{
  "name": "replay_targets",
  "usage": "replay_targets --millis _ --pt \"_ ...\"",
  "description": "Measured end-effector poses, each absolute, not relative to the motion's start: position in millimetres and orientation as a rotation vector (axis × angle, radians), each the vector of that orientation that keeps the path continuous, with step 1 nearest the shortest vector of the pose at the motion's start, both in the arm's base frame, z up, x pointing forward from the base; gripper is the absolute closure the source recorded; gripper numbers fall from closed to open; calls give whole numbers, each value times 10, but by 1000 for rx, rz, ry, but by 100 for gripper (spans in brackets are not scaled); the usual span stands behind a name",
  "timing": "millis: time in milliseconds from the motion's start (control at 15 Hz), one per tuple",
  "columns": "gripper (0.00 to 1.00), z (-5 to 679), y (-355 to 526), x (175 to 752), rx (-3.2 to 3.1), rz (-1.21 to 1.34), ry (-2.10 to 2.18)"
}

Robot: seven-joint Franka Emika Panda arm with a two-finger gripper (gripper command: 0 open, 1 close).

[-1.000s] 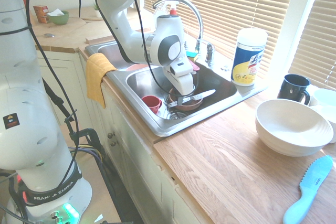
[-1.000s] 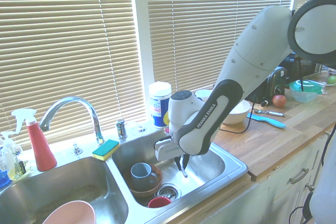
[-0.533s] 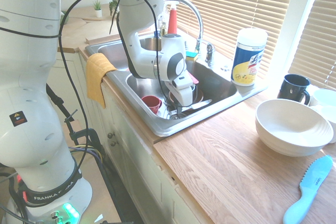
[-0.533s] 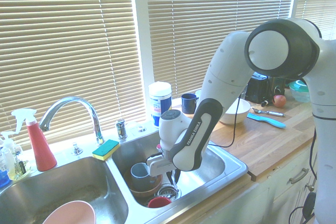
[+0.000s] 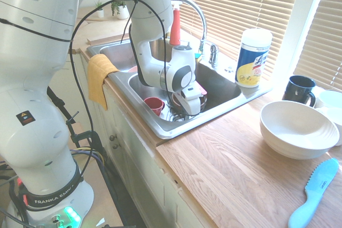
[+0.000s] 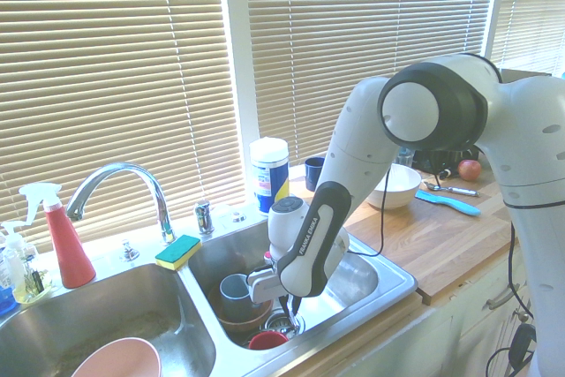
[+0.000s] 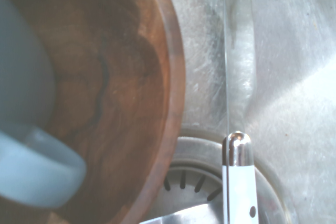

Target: Put the knife into the sink

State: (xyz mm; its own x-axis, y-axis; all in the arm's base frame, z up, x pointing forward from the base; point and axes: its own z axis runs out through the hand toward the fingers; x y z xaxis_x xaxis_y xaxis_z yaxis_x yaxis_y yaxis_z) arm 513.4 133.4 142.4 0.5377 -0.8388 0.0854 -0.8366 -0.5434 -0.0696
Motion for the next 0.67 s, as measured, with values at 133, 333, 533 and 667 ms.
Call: replay_targets --millis 133,333,533,667 --pt "0 1383 1342 5152 -2737 -161 1495" --pt "0 1318 1307 5149 -2733 -152 1507" --pt "0 1294 1300 5157 -2728 -151 1515" --pt "0 1318 1333 5184 -2724 -162 1511"
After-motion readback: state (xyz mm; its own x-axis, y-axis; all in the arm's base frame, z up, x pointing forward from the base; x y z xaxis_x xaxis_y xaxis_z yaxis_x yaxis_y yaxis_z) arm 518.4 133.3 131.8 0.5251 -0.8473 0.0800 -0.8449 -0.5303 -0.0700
